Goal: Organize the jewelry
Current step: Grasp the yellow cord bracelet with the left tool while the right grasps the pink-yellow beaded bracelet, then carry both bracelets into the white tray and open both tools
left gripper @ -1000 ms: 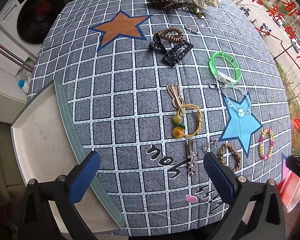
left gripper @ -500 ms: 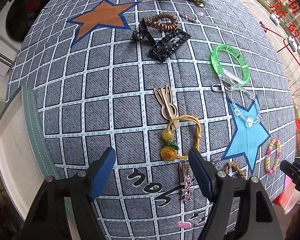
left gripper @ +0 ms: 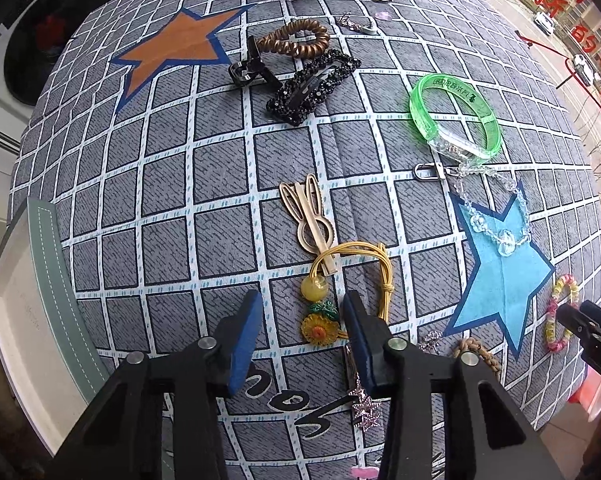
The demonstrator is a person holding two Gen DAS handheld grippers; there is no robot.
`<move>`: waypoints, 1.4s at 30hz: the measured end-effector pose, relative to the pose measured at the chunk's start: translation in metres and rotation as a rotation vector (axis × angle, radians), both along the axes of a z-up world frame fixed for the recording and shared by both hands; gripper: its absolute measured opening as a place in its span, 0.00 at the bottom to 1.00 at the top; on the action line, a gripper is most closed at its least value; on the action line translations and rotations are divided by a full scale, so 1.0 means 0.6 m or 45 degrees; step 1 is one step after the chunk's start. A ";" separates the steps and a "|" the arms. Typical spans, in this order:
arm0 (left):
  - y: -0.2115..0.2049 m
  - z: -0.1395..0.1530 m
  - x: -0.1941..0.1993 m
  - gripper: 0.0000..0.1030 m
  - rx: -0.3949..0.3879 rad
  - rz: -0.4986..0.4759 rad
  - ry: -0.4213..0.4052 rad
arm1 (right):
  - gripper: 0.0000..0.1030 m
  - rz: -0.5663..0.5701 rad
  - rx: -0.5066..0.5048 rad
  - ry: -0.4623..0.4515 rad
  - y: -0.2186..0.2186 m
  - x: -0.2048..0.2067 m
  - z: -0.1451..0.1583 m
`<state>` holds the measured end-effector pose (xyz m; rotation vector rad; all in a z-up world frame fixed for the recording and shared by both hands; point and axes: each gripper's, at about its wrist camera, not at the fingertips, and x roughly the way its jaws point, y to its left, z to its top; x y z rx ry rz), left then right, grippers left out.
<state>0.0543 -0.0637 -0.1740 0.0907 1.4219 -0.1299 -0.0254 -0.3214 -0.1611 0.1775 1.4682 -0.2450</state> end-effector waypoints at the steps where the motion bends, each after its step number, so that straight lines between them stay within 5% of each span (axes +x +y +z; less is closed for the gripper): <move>1: -0.002 0.001 -0.001 0.28 -0.008 -0.007 0.001 | 0.56 0.014 0.000 -0.006 0.002 -0.001 0.002; 5: -0.005 0.011 0.003 0.21 -0.049 0.006 0.009 | 0.09 0.045 0.006 -0.023 0.009 0.000 0.007; 16: 0.007 0.079 -0.020 0.21 -0.156 0.010 -0.050 | 0.09 -0.012 0.064 -0.089 0.030 0.010 0.061; 26: 0.096 0.131 -0.045 0.21 -0.232 0.064 -0.132 | 0.09 0.052 0.127 -0.166 0.061 0.038 0.128; 42: 0.352 0.204 -0.094 0.21 -0.227 0.389 -0.297 | 0.09 0.498 0.304 -0.231 0.372 0.099 0.156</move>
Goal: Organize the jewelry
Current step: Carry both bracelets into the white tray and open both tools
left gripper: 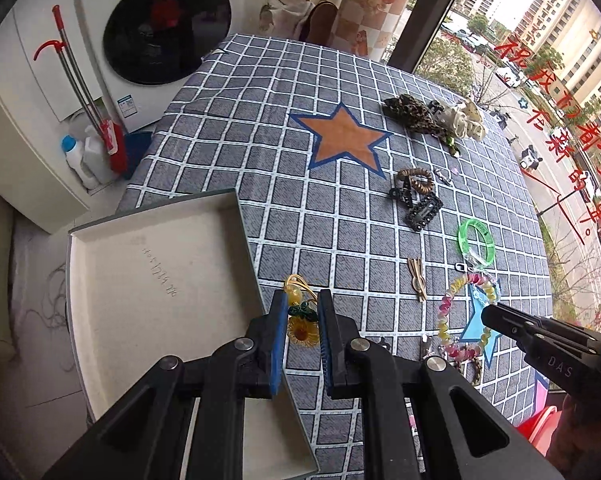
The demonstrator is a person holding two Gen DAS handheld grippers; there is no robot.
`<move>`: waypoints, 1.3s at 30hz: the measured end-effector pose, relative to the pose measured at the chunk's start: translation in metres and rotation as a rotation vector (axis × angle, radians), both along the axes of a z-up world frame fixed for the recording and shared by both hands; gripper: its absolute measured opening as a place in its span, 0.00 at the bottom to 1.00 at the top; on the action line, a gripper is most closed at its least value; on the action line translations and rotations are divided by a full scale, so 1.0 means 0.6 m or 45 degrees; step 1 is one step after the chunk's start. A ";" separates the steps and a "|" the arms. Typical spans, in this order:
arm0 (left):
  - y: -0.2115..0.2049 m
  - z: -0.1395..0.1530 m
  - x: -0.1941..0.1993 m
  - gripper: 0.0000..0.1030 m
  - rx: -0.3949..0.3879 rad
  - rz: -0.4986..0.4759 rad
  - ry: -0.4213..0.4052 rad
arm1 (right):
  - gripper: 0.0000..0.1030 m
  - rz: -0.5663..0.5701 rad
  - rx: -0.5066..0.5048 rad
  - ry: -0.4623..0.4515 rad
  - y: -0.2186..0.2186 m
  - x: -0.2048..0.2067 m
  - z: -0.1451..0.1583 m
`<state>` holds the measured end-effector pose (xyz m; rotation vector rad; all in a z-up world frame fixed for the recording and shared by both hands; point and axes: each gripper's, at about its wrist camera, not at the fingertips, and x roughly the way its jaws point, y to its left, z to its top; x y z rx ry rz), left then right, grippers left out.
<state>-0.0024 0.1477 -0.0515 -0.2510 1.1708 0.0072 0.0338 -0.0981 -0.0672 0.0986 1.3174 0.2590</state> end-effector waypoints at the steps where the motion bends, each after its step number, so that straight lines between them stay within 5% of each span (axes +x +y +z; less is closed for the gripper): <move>1: 0.018 -0.002 -0.002 0.21 0.007 0.027 -0.002 | 0.09 0.035 0.014 -0.003 0.025 0.004 0.001; 15: 0.194 -0.092 0.010 0.21 0.034 0.316 0.006 | 0.09 0.385 0.130 -0.007 0.321 0.058 -0.028; 27: 0.206 -0.185 0.000 0.22 0.094 0.397 0.148 | 0.09 0.466 0.016 0.070 0.416 0.101 -0.121; 35: 0.189 -0.193 0.000 0.22 0.159 0.381 0.172 | 0.10 0.499 -0.043 0.159 0.440 0.101 -0.161; 37: 0.188 -0.192 0.000 0.22 0.160 0.379 0.177 | 0.15 0.497 -0.034 0.164 0.441 0.104 -0.163; 39: 0.187 -0.191 -0.001 0.22 0.163 0.377 0.186 | 0.41 0.494 -0.026 0.160 0.439 0.105 -0.157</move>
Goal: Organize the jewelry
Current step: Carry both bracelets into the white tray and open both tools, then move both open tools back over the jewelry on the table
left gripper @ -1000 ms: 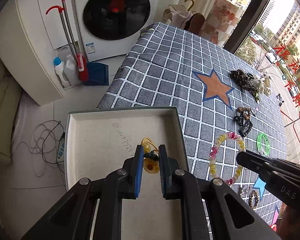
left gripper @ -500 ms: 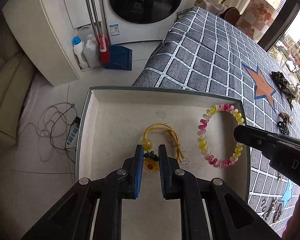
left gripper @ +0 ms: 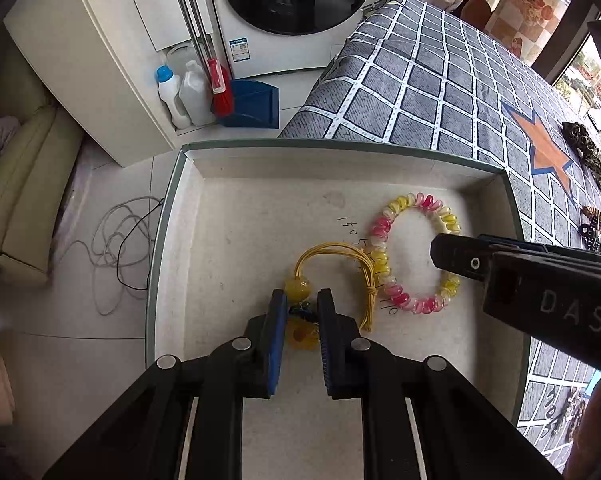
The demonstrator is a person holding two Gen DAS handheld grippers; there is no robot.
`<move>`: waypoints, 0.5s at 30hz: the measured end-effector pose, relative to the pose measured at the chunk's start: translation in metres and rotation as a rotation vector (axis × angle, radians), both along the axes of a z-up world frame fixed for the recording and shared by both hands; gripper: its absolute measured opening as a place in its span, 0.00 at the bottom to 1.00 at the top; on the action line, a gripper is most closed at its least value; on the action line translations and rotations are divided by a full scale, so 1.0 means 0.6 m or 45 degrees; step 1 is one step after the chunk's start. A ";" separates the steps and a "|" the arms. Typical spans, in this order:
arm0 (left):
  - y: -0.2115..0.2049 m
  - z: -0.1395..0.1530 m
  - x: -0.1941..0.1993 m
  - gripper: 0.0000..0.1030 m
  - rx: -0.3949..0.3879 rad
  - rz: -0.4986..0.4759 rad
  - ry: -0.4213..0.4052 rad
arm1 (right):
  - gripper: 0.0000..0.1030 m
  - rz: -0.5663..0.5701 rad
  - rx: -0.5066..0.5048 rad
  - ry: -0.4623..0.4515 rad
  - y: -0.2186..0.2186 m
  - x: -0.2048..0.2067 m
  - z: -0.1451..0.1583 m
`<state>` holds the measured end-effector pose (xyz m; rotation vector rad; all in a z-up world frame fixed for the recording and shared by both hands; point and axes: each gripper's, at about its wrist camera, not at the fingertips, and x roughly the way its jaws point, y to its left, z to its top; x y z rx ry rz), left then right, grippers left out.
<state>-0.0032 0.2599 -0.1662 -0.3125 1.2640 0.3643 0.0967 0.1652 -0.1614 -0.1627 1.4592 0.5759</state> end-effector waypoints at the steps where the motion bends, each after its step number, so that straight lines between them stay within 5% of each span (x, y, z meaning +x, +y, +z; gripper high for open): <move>1: -0.001 0.001 0.000 0.22 0.001 0.001 0.005 | 0.43 -0.001 0.028 -0.003 -0.003 0.001 0.007; 12: -0.021 0.023 -0.009 0.23 0.059 -0.047 0.028 | 0.57 -0.089 0.158 -0.099 -0.073 -0.024 0.110; 13: -0.022 0.026 -0.009 0.31 0.065 -0.051 0.028 | 0.57 -0.102 0.152 -0.098 -0.086 -0.028 0.113; 14: -0.024 0.030 -0.010 0.73 0.074 -0.050 0.026 | 0.57 -0.121 0.140 -0.097 -0.100 -0.033 0.114; 15: -0.025 0.037 -0.012 1.00 0.104 -0.034 0.016 | 0.57 -0.142 0.133 -0.092 -0.118 -0.037 0.115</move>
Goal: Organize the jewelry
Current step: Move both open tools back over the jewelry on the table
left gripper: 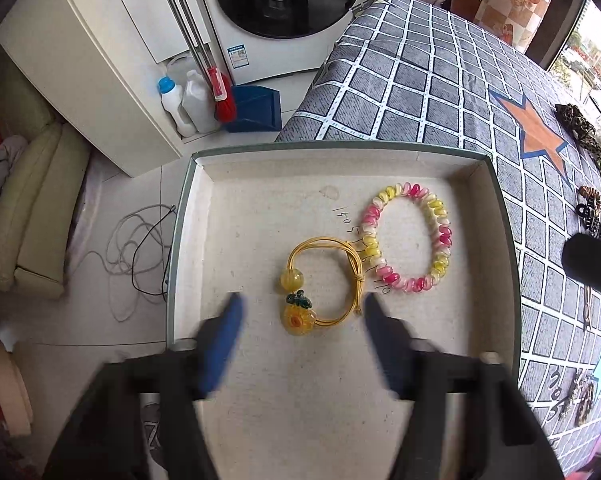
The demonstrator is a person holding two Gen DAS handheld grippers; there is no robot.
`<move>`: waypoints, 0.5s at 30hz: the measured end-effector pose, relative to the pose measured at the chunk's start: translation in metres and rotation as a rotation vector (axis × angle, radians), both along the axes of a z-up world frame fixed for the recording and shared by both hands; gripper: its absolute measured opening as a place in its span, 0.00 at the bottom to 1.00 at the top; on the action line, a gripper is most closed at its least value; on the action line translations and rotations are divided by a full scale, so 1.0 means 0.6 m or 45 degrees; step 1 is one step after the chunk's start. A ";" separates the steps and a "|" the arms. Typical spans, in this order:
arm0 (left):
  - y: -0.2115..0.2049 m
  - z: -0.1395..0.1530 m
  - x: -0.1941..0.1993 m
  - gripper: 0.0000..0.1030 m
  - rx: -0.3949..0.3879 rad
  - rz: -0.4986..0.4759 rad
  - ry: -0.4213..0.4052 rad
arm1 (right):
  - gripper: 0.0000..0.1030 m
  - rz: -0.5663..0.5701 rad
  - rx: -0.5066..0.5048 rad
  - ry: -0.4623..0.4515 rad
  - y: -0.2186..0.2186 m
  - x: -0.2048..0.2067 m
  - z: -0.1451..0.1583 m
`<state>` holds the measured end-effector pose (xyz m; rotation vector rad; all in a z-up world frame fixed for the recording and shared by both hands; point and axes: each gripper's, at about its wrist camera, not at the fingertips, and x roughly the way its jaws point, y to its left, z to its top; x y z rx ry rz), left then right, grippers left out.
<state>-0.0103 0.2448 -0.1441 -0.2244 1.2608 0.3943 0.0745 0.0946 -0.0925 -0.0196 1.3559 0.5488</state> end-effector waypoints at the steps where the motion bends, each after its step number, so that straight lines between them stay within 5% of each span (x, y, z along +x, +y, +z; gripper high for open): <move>1: -0.002 0.010 -0.004 1.00 0.039 0.011 -0.030 | 0.57 -0.022 -0.005 0.007 -0.017 -0.006 0.000; 7: -0.020 0.031 -0.004 1.00 0.049 -0.055 -0.020 | 0.58 -0.157 -0.069 0.058 -0.130 -0.049 -0.004; 10: -0.036 0.040 -0.011 1.00 0.058 -0.093 -0.023 | 0.66 -0.218 -0.108 0.096 -0.179 -0.072 -0.011; 12: -0.049 0.044 -0.016 1.00 0.051 -0.121 -0.016 | 0.81 -0.267 -0.122 0.120 -0.211 -0.085 -0.018; 15: -0.074 0.050 -0.019 1.00 0.016 -0.169 0.013 | 0.81 -0.344 -0.142 0.153 -0.259 -0.103 -0.024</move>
